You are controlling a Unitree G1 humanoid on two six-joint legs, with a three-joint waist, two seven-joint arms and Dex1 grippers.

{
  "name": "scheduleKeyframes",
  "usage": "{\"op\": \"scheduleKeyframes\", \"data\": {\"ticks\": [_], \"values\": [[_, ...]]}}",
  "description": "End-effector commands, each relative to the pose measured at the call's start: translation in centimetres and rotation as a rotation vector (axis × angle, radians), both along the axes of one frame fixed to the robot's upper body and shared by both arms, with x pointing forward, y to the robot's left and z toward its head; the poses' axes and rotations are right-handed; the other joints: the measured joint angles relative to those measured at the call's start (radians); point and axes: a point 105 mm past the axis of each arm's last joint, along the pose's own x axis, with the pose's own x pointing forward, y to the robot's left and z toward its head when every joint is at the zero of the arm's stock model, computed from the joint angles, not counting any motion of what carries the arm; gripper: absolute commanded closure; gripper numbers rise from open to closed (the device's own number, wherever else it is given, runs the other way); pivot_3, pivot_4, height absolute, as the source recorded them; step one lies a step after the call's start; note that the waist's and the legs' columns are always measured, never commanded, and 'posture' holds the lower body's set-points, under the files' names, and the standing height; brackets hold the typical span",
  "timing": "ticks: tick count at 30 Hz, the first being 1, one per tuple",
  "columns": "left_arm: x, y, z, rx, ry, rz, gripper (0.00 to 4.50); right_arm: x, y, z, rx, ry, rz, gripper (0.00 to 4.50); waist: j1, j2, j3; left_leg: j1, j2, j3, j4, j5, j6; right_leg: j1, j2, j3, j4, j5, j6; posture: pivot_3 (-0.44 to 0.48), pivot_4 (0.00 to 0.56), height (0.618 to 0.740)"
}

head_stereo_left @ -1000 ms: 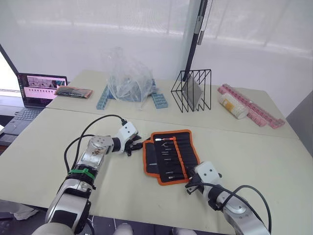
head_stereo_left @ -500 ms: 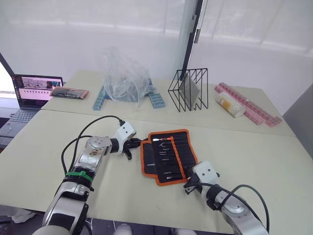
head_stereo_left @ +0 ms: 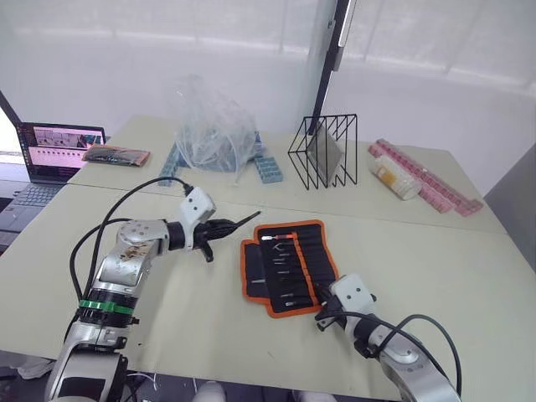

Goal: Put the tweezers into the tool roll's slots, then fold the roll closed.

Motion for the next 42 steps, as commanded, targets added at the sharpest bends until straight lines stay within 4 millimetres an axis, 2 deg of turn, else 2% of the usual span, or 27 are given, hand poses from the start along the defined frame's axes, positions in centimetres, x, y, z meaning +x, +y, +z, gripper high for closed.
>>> {"op": "scheduleKeyframes", "data": {"ticks": [1,5,12,17,29,34,42], "values": [[-2.3,-2.5,0.4,0.058,0.021,-0.159,4.46,-2.4,-2.1,-6.4,-0.098,0.277,-0.059,4.5,-0.001,0.0,0.0,0.0,0.0,0.0,0.0,0.0,0.0,0.0,0.0,0.0,0.0,0.0,0.0,0.0,0.15,0.72],[-4.2,-3.9,-1.6,0.219,0.079,-0.238,4.46,-2.5,-2.1,-6.4,-0.099,0.279,-0.06,4.5,-0.001,0.0,0.0,0.001,0.0,0.0,0.0,0.0,0.0,-0.001,0.0,0.0,-0.002,0.0,0.0,0.0,0.15,0.72],[-4.8,-4.7,-3.4,0.363,0.114,-0.234,4.46,-2.6,-2.0,-6.4,-0.095,0.278,-0.065,4.5,-0.002,0.001,0.001,0.001,0.0,0.0,0.0,0.0,0.0,-0.003,0.0,0.0,-0.002,0.0,0.0,0.0,0.15,0.72],[-5.1,-5.2,-3.6,0.407,0.132,-0.252,4.46,-3.3,-1.8,-6.5,-0.089,0.288,-0.069,4.5,0.002,0.001,0.001,0.0,0.0,-0.001,0.0,0.0,0.0,-0.003,0.0,0.0,-0.004,0.0,0.0,0.0,0.15,0.72],[-4.4,-6.1,-4.8,0.513,0.115,-0.255,4.46,-4.7,-1.9,-6.9,-0.085,0.313,-0.087,4.5,0.019,0.002,0.001,-0.006,0.0,-0.001,-0.001,-0.004,0.006,-0.001,0.001,-0.001,-0.01,0.002,0.006,0.0,0.15,0.72],[-4.7,-6.8,-4.7,0.543,0.112,-0.297,4.46,-5.2,-2.0,-6.8,-0.084,0.312,-0.09,4.5,0.024,0.002,0.001,-0.004,0.0,-0.001,-0.001,-0.004,0.006,-0.001,0.001,-0.001,-0.011,-0.001,0.001,0.0,0.15,0.72],[-5.3,-7.2,-3.4,0.559,0.081,-0.355,4.46,-5.7,-2.2,-6.5,-0.083,0.305,-0.099,4.5,0.024,0.003,0.001,-0.006,0.0,-0.001,-0.001,-0.005,0.009,0.001,0.001,-0.001,-0.01,0.001,0.007,0.0,0.15,0.72]]}}
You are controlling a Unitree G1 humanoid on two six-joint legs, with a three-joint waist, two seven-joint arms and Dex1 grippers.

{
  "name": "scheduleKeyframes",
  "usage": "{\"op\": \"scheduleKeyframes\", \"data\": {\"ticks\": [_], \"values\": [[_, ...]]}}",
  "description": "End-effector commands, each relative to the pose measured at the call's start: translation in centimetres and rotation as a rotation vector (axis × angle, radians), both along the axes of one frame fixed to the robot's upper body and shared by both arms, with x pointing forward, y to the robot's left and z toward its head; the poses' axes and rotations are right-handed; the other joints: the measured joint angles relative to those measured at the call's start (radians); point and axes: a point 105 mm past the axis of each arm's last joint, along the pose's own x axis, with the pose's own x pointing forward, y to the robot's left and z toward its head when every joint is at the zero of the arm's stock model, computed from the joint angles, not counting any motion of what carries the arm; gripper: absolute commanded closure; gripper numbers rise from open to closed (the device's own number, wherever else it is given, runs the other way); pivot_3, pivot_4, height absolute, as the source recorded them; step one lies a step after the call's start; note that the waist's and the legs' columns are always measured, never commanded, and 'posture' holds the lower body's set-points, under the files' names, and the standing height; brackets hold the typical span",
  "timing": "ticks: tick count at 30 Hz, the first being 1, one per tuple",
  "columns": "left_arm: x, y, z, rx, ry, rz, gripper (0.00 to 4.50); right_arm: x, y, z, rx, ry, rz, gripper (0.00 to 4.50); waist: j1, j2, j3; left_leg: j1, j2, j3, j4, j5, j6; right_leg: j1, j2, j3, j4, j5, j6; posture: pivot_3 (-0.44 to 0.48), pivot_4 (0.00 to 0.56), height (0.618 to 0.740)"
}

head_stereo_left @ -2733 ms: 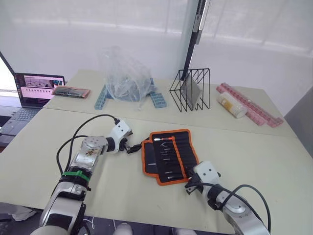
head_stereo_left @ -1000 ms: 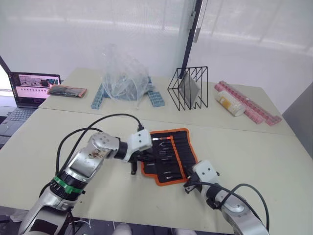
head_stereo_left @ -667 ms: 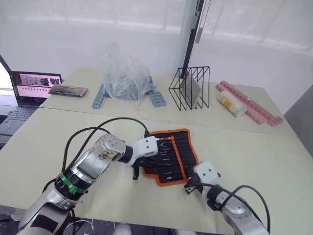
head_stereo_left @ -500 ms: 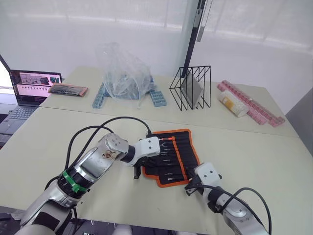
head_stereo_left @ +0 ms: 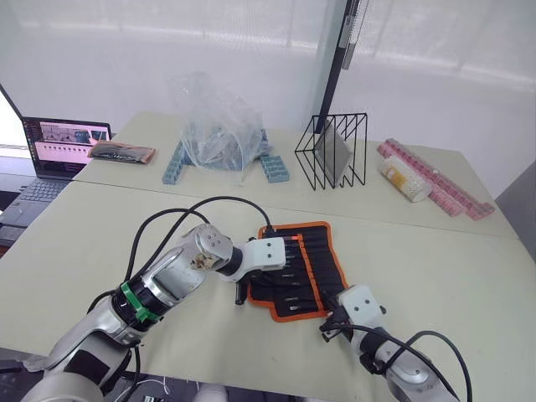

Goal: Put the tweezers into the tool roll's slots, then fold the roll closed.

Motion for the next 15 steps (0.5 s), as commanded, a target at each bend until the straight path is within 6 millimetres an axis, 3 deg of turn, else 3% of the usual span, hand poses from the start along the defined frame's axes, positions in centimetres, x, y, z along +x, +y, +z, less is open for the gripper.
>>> {"op": "scheduleKeyframes", "data": {"ticks": [1,8,15], "values": [[-0.5,-0.4,1.0,0.009,-0.028,-0.047,4.46,-3.6,-1.5,-6.6,-0.075,0.305,-0.032,4.5,0.0,0.0,0.0,0.0,0.0,0.0,0.0,0.0,0.0,0.0,0.0,0.0,0.0,0.0,0.0,0.0,0.15,0.72],[-0.5,-0.6,0.3,0.029,-0.016,-0.045,4.46,-3.8,-1.4,-6.6,-0.067,0.311,-0.037,4.5,0.0,0.0,0.0,0.0,0.0,0.0,0.0,0.0,0.0,0.0,0.0,0.0,0.0,0.0,0.0,0.0,0.15,0.72],[0.7,-2.2,-0.1,0.025,-0.043,-0.024,4.46,-3.9,-1.3,-6.7,-0.068,0.318,-0.038,4.5,0.0,0.0,0.0,0.001,0.0,0.0,0.001,0.0,0.0,0.002,0.0,0.0,0.001,0.0,0.0,0.0,0.15,0.72]]}}
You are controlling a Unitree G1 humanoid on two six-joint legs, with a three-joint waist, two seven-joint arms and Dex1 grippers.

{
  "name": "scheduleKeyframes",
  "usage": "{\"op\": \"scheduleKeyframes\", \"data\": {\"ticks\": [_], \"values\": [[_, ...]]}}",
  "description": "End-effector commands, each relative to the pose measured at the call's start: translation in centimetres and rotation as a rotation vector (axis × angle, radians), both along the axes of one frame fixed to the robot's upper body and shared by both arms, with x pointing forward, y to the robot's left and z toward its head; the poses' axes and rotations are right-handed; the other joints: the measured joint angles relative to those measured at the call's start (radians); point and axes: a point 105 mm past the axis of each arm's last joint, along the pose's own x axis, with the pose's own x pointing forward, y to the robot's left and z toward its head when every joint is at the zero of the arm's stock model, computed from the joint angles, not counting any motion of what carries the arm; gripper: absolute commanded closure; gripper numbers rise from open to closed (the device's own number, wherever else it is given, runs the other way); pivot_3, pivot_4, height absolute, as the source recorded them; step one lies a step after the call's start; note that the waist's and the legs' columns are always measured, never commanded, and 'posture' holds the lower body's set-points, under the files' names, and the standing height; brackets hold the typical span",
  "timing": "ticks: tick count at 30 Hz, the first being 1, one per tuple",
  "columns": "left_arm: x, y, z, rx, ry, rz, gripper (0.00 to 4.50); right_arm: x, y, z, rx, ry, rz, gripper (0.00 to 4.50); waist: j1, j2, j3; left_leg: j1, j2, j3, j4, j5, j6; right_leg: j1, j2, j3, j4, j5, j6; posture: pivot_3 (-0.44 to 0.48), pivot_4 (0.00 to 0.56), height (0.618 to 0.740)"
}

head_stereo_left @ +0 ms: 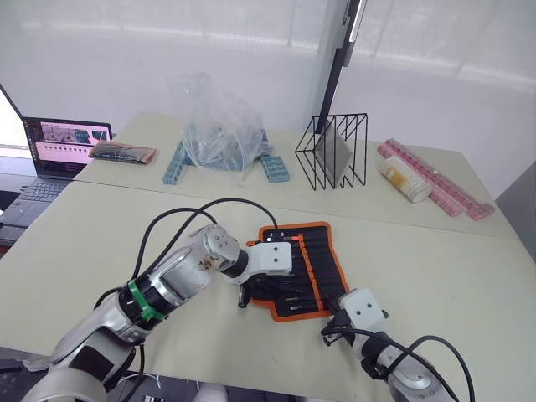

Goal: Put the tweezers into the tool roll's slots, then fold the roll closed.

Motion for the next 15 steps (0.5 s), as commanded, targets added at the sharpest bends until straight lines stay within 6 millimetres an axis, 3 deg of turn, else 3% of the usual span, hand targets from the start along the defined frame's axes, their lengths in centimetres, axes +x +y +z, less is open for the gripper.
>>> {"op": "scheduleKeyframes", "data": {"ticks": [1,15], "values": [[0.8,-0.8,0.4,0.004,-0.05,0.005,4.46,-3.4,-1.2,-6.6,-0.068,0.309,-0.025,4.5,0.0,0.0,0.0,0.0,0.0,0.0,0.0,0.0,0.0,0.0,0.0,0.0,0.0,0.0,0.0,0.0,0.15,0.72],[-0.2,-3.3,-0.5,-0.029,-0.029,-0.021,4.46,-3.2,-1.0,-6.5,-0.07,0.305,-0.021,4.5,0.005,0.003,-0.002,0.002,-0.001,-0.001,0.003,0.0,0.0,0.005,0.0,0.0,0.001,0.0,-0.001,0.0,0.15,0.72]]}}
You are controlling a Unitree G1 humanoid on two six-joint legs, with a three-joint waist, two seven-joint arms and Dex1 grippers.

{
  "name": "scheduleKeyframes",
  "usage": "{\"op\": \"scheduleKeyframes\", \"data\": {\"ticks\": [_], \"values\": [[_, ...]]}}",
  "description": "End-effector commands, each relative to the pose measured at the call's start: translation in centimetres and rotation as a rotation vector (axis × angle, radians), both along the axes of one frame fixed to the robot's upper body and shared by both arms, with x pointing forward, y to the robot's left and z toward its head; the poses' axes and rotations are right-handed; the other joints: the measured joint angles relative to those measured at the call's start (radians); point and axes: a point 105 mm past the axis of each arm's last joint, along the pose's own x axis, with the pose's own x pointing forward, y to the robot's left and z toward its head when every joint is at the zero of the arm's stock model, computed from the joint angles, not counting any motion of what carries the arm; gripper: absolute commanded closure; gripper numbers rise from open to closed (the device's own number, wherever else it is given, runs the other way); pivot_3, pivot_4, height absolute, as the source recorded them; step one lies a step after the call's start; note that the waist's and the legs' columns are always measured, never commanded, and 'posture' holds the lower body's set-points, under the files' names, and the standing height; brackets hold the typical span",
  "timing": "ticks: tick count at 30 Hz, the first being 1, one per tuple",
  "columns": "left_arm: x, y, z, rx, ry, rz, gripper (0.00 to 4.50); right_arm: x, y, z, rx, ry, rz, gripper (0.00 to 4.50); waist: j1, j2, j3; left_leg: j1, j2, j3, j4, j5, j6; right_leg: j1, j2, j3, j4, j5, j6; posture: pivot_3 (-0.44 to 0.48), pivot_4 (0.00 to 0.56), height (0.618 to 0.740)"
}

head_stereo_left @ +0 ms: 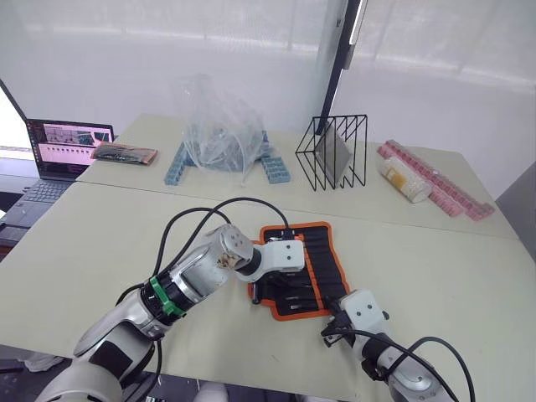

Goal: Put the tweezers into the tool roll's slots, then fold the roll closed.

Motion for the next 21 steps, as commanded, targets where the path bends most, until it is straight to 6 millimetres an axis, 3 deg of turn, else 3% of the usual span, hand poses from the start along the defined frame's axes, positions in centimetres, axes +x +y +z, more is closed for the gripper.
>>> {"op": "scheduleKeyframes", "data": {"ticks": [1,21], "values": [[-0.7,-1.6,0.0,-0.02,-0.024,-0.039,4.46,-3.1,-0.9,-6.4,-0.057,0.301,-0.015,4.5,0.002,0.0,0.0,0.0,0.0,0.0,0.001,0.0,0.0,0.001,0.0,0.0,0.0,0.0,-0.001,0.0,0.15,0.72],[-0.8,-5.4,-1.4,-0.108,-0.009,-0.063,4.46,-2.9,-0.5,-6.4,-0.056,0.296,-0.006,4.5,-0.002,0.004,-0.003,0.003,-0.001,-0.002,0.002,0.0,0.0,0.007,0.001,0.0,-0.001,-0.002,-0.003,0.0,0.15,0.72]]}}
